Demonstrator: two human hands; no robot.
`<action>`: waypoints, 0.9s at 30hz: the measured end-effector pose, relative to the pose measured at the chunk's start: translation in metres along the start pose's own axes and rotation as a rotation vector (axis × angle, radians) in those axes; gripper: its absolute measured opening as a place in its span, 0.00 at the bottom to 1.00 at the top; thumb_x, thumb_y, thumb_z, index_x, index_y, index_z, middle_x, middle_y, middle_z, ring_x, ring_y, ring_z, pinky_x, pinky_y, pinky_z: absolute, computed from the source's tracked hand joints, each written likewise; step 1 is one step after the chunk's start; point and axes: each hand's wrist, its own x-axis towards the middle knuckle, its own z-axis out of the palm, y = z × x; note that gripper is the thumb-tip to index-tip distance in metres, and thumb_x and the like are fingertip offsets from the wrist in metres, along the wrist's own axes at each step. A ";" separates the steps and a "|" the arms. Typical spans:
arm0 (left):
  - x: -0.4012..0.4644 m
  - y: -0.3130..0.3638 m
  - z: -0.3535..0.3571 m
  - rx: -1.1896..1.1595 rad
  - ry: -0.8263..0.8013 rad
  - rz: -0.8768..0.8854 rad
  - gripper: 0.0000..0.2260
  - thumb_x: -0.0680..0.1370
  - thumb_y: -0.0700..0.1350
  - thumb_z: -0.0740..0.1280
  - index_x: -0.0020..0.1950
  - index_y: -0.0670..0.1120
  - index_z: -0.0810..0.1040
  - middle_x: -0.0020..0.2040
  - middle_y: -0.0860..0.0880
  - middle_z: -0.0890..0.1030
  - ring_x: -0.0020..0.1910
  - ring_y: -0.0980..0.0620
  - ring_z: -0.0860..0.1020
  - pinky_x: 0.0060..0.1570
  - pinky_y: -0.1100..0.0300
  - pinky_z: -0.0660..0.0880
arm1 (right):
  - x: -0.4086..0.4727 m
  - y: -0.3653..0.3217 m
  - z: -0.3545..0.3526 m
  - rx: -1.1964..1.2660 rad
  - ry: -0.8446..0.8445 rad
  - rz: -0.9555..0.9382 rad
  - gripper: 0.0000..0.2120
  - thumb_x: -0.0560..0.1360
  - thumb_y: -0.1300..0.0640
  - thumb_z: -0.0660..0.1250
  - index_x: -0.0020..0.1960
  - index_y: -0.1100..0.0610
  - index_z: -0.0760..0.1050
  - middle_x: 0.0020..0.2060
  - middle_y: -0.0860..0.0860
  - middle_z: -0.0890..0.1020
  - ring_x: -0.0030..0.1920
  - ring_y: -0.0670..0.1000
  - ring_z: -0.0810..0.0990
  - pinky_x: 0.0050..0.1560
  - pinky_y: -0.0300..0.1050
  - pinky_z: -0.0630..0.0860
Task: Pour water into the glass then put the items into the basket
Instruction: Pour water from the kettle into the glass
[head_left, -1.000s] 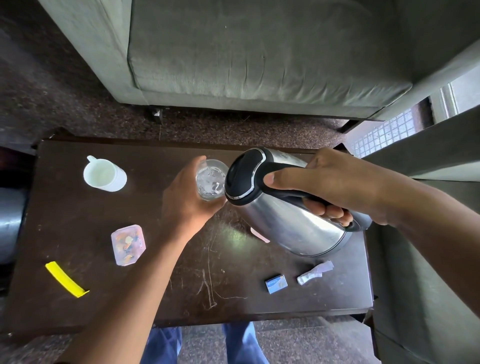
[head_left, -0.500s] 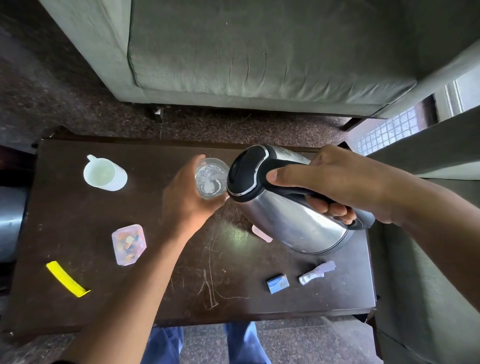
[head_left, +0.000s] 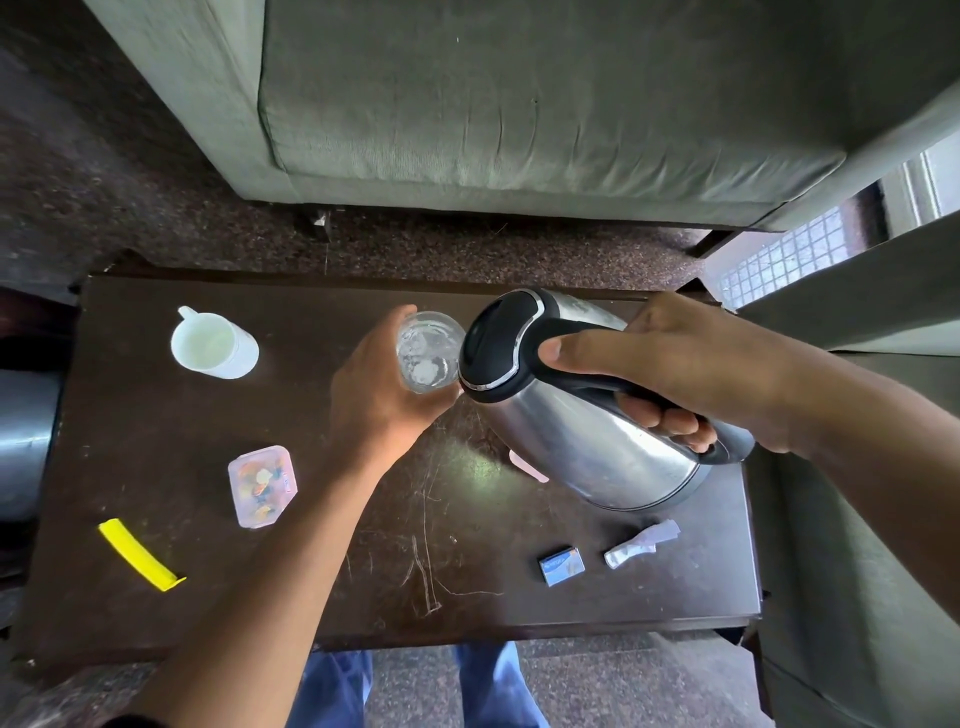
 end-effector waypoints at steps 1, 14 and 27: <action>0.000 0.000 0.001 -0.001 0.006 0.001 0.42 0.67 0.62 0.83 0.78 0.57 0.71 0.72 0.57 0.82 0.71 0.54 0.80 0.68 0.56 0.75 | 0.000 0.001 0.001 0.014 0.002 0.001 0.35 0.66 0.26 0.70 0.22 0.56 0.70 0.21 0.53 0.69 0.22 0.53 0.65 0.28 0.43 0.65; 0.010 -0.006 0.009 -0.103 0.054 -0.091 0.42 0.64 0.65 0.80 0.76 0.60 0.71 0.67 0.59 0.84 0.68 0.55 0.82 0.63 0.62 0.72 | 0.004 0.032 0.022 0.284 0.148 -0.202 0.36 0.67 0.29 0.71 0.22 0.59 0.66 0.19 0.57 0.65 0.23 0.54 0.63 0.28 0.44 0.61; 0.019 -0.018 0.024 -0.065 0.040 -0.118 0.40 0.67 0.61 0.81 0.77 0.56 0.73 0.70 0.56 0.82 0.70 0.51 0.80 0.69 0.52 0.76 | 0.015 0.038 0.042 0.541 0.299 -0.412 0.39 0.73 0.34 0.69 0.23 0.67 0.66 0.18 0.61 0.64 0.22 0.57 0.62 0.30 0.54 0.61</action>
